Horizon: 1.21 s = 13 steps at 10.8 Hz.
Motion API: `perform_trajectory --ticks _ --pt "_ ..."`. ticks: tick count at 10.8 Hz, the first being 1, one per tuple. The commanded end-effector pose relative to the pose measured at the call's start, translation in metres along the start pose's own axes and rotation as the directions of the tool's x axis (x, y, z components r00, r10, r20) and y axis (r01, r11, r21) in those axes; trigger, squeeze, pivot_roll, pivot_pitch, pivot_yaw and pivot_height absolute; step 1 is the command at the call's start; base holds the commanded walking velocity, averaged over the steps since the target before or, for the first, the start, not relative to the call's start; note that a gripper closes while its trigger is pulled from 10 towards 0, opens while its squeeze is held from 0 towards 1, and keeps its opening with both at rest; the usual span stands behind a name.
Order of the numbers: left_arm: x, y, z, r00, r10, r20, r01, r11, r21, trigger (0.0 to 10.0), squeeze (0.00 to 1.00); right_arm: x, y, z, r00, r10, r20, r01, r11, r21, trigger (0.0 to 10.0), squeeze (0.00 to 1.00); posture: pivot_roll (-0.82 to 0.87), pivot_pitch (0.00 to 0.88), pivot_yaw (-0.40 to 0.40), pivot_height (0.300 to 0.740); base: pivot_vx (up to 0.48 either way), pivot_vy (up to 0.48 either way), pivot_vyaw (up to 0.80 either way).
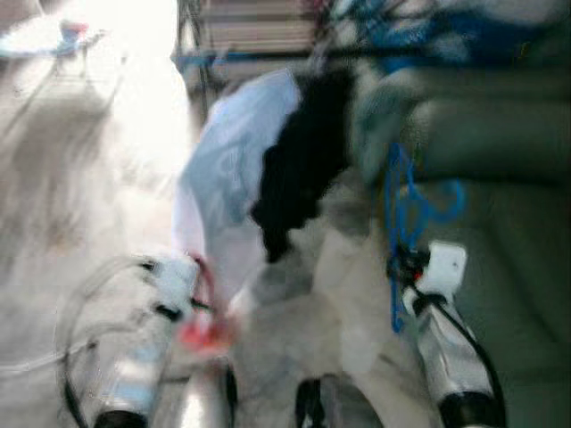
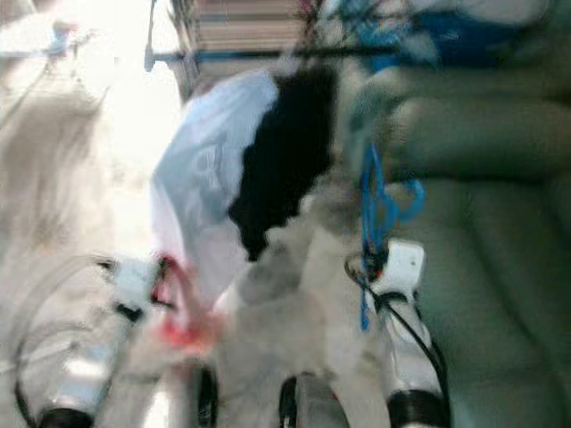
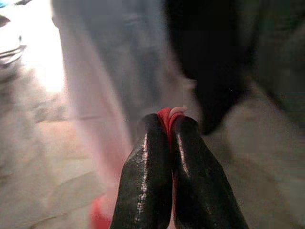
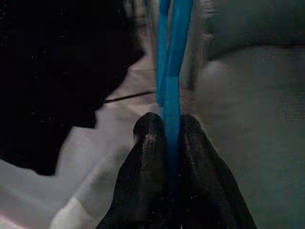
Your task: Hang hanger
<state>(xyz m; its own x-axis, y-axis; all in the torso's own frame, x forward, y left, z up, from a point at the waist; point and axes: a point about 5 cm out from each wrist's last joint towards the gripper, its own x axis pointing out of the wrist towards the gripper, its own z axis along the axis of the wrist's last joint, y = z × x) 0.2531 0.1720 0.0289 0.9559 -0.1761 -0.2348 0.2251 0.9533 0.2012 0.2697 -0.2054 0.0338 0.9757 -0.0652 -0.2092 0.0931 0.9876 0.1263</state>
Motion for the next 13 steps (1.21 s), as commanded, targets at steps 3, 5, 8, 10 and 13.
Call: perform_trajectory --ticks 3,5,8,10,13 --pt "0.008 0.003 0.008 0.999 0.005 0.036 -0.006 1.0 0.022 10.0 0.0 0.007 0.006 0.004 1.0 -0.004 0.005 0.004 1.0 0.007 10.0 0.0 0.0 0.066 -0.043 0.74 -0.39 0.0 0.0" --pt "0.012 0.005 0.012 0.998 0.008 0.057 -0.01 1.0 0.026 10.0 0.0 0.01 0.008 0.007 1.0 0.02 0.008 -0.02 0.996 -0.088 10.0 0.0 0.0 0.069 -0.042 0.74 -0.163 0.0 0.0" --pt "0.01 0.003 0.013 0.998 0.008 0.066 -0.007 1.0 -0.019 10.0 0.0 0.007 0.0 0.01 1.0 0.003 0.03 -0.003 1.0 -0.01 10.0 0.0 0.0 0.095 -0.051 0.74 0.0 0.0 0.0" --pt "0.01 0.001 0.012 0.998 0.008 0.06 -0.005 0.998 -0.057 10.0 0.0 0.008 0.0 0.009 1.0 0.003 0.016 -0.003 1.0 -0.015 10.0 0.0 -0.01 0.102 -0.055 0.74 0.0 0.0 -0.8" --pt "0.012 -0.003 0.016 0.996 -0.049 0.074 0.055 0.995 -0.086 10.0 0.0 0.008 -0.001 0.009 1.0 0.01 0.011 -0.01 0.999 -0.046 10.0 0.0 -0.01 0.109 -0.056 0.74 0.0 0.0 -0.8"
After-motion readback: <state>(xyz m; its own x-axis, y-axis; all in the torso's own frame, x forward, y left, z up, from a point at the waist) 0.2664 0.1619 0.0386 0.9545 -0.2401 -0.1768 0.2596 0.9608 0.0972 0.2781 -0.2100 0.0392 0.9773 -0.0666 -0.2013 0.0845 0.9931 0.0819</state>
